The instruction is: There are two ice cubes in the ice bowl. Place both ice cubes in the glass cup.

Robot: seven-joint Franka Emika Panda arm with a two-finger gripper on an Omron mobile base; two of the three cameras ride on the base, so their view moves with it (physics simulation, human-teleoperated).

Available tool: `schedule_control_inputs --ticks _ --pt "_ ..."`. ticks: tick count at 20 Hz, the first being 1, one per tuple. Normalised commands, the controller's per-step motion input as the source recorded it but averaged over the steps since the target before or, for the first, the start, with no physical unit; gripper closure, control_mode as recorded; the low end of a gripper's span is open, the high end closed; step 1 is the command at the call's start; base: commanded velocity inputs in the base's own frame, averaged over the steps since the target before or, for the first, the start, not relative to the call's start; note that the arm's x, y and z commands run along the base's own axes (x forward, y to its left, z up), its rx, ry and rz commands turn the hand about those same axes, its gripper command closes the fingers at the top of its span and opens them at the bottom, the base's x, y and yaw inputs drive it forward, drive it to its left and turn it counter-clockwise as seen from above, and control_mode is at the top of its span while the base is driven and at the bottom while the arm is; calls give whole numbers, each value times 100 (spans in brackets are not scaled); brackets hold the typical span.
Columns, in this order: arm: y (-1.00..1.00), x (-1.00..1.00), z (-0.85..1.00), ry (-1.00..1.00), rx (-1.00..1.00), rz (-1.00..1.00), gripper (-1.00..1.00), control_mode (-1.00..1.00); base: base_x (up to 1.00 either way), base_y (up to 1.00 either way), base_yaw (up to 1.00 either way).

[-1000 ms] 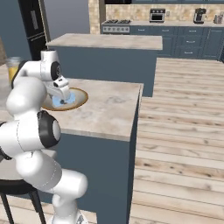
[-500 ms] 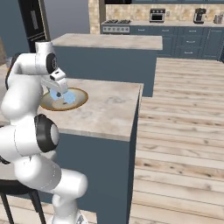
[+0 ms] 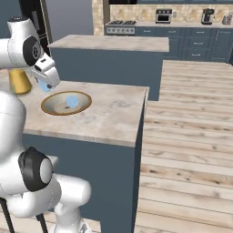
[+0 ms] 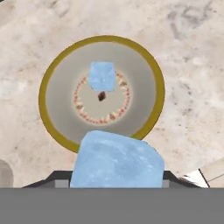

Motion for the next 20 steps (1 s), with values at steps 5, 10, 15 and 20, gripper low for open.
schedule_control_inputs --ticks 5,10,15,20 --pt "-1 -75 77 -24 3 16 100 -100 0 0 0" --pt "33 -10 73 -16 5 19 100 -100 0 0 0" --pt "58 0 28 -2 2 15 100 -100 0 0 0" --pt "59 0 1 0 0 14 100 -100 0 0 0"
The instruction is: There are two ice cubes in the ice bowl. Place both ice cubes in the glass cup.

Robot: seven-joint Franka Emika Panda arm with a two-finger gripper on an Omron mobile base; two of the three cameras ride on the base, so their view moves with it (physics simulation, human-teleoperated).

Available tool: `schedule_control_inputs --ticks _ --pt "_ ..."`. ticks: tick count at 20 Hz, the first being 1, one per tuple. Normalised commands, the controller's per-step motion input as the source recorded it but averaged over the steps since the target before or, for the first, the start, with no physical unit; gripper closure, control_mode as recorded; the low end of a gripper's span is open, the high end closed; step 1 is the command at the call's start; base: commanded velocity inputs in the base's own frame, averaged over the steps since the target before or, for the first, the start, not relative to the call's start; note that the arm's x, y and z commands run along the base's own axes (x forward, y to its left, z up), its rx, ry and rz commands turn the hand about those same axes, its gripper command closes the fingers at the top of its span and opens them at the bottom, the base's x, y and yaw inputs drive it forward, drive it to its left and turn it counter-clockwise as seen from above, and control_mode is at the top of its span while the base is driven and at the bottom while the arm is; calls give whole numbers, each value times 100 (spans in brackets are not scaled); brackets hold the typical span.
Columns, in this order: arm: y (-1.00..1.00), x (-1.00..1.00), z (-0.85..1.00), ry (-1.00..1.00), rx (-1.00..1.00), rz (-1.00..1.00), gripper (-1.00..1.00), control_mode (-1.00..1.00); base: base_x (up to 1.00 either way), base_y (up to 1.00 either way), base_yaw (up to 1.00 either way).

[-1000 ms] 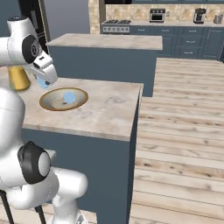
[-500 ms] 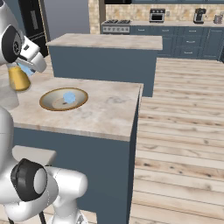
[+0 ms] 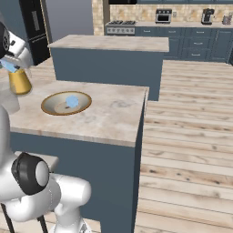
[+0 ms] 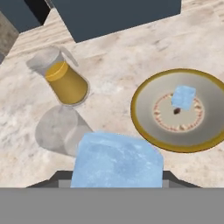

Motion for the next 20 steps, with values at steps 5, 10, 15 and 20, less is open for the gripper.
schedule_control_inputs --ticks 5,10,15,20 --pt "55 0 -1 0 -1 10 100 -100 0 0 0" --pt "63 0 0 0 -4 9 100 -100 0 0 0" --pt "43 1 -9 2 -11 5 100 -100 0 0 0" --pt "25 8 -24 17 -19 1 100 -100 0 0 0"
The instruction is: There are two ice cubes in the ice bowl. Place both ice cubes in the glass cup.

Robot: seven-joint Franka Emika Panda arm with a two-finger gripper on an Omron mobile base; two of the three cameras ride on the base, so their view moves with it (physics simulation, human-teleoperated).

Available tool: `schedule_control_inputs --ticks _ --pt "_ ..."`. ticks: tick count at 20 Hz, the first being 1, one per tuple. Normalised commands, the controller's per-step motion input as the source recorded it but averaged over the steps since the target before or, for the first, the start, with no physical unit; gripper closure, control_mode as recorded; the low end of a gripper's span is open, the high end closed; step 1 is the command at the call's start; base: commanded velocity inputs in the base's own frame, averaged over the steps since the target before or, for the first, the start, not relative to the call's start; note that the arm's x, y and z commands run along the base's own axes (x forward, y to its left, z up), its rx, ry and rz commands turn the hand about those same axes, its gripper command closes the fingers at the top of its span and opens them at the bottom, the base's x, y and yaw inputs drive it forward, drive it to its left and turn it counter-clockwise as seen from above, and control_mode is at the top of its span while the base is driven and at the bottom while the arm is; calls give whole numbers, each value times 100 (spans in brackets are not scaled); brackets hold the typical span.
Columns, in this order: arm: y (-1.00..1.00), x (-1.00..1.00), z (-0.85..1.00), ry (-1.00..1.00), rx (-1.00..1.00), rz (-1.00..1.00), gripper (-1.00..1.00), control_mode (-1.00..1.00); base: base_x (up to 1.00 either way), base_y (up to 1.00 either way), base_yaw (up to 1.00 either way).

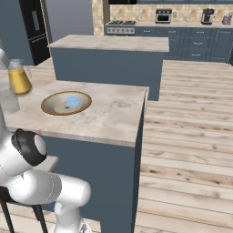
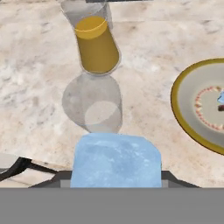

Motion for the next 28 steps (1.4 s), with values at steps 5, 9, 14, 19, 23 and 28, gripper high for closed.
schedule_control_inputs --ticks 5,9,14,19,23,28 --pt "20 17 -4 13 -8 0 100 -100 0 0 0" --pt "0 1 0 2 1 0 100 -100 0 0 0" --pt "0 5 -5 -2 1 0 100 -100 0 0 0" --pt "1 11 -4 -6 4 0 100 -100 0 0 0" --pt "12 22 -2 -5 4 0 100 -100 0 0 0" --pt "12 12 -4 0 12 0 100 -100 0 0 0"
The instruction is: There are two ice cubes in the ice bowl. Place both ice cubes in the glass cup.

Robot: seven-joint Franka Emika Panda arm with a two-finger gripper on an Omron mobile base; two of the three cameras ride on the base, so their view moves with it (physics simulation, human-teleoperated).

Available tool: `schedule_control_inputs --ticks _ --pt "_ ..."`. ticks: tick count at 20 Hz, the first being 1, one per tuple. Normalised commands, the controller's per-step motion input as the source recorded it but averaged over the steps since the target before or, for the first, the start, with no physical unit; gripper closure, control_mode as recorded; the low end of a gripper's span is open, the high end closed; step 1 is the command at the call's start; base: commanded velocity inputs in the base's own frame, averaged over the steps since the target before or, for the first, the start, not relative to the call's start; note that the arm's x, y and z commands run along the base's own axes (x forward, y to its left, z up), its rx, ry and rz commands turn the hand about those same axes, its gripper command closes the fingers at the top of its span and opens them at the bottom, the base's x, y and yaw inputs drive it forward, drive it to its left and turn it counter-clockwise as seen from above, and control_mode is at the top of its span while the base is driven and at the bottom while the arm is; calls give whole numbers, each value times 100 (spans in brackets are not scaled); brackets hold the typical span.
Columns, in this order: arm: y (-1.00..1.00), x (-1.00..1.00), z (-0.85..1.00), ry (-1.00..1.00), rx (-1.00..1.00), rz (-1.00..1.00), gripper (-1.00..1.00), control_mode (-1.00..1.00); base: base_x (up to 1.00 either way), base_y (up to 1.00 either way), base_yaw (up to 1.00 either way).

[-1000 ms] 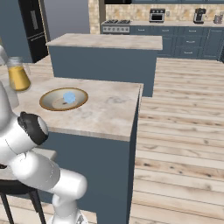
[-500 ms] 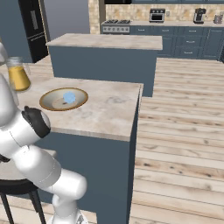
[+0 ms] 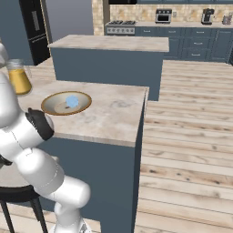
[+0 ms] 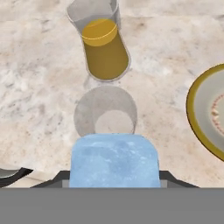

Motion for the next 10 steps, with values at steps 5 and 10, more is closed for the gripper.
schedule_control_inputs --ticks 5,10 --pt "2 2 -14 0 13 0 100 -100 0 0 0" --pt "13 11 -18 0 0 0 100 -100 0 0 0"
